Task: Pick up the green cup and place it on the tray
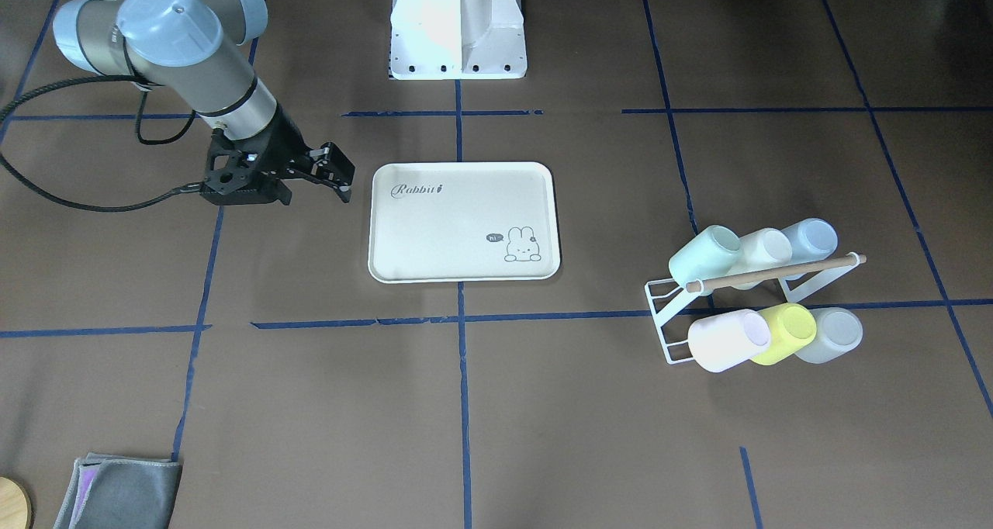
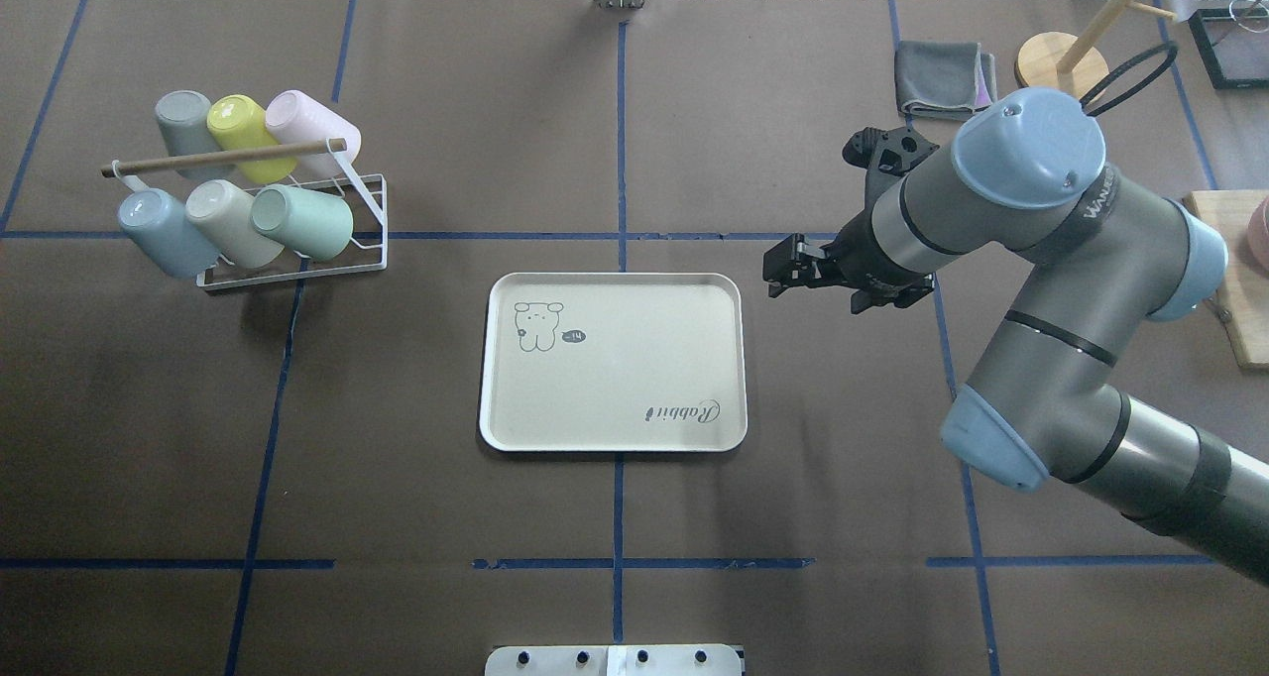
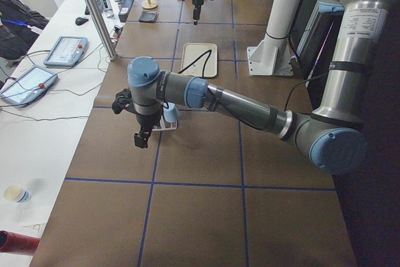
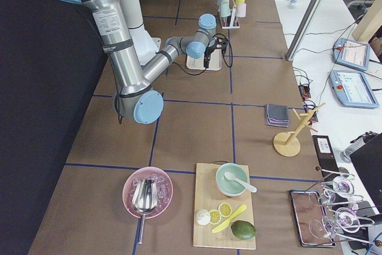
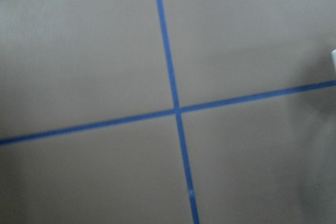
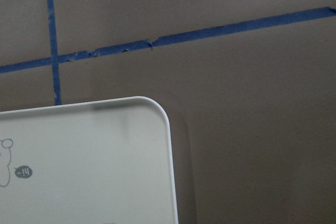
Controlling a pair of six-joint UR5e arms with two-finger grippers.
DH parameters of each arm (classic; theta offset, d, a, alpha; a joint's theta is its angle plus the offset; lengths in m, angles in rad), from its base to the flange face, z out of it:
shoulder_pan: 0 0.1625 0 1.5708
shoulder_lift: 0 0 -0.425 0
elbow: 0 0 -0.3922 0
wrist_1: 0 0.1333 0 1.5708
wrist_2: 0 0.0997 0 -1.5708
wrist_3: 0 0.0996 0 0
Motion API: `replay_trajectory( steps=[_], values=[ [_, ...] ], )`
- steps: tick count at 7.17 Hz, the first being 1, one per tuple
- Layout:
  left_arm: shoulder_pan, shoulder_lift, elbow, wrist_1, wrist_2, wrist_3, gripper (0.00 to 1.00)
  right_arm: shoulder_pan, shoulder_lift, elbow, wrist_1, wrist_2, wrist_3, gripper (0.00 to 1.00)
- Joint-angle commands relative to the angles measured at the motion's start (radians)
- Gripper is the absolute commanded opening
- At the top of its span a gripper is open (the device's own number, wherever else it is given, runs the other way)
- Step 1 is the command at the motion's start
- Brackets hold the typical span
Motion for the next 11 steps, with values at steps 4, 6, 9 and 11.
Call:
replay_trajectory(
  steps=[4,6,9,11],
  values=[
    [0.32,-0.126,-0.437,0.423,0.365,-0.007,1.0,0.176,-0.021,0.067,-0.289,0.009,-0.394,1.0],
    [0.45,-0.228,-0.455,0.487,0.548,-0.007,1.0,0.223,-0.06,0.064,-0.287,0.025,-0.441,1.0],
    [0.728,-0.297,-0.471,0.536,0.962,-0.001,1.0,0.283,-0.156,0.061,-0.28,0.023,-0.591,1.0],
    [0.939,-0.325,-0.46,0.681,1.218,0.004,0.99,0.344,-0.216,0.055,-0.28,0.026,-0.702,1.0]
  ],
)
